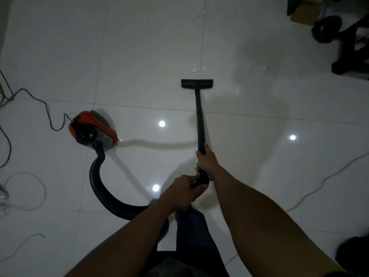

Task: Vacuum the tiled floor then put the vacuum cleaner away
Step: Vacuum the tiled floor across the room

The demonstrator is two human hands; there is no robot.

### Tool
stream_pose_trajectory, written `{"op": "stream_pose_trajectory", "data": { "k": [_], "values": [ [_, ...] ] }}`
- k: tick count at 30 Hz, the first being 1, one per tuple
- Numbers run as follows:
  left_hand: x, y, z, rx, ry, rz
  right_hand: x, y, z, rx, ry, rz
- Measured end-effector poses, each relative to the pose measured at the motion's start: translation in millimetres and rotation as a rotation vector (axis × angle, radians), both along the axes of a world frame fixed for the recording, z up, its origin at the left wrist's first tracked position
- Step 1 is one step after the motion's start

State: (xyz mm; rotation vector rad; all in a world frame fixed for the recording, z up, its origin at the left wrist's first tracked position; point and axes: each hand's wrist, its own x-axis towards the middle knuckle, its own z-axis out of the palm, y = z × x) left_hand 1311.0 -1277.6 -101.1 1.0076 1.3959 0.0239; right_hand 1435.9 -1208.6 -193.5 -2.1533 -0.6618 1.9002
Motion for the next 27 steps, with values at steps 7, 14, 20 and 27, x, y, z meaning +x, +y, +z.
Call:
{"op": "stream_pose_trajectory", "data": {
  "k": [7, 14, 20, 27],
  "values": [
    [-1.4, 71.4, -4.3, -0.007, -0.045, 0.072, -2.5, 76.6, -3.4, -0.004, 0.007, 0.012],
    [-20.5, 162.1, -14.1, 0.030, -0.100, 0.088, -23.1, 168.5, -9.0, 0.010, -0.004, 0.021],
    [-66.5, 254.4, -22.3, 0.037, -0.022, -0.015, -64.8, 258.0, -9.4, -0.004, -0.005, -0.055],
    [-99.0, 350.1, -9.1, -0.002, -0.057, -0.019, -96.7, 348.3, 0.5, -0.002, -0.006, -0.123]
  ]
}}
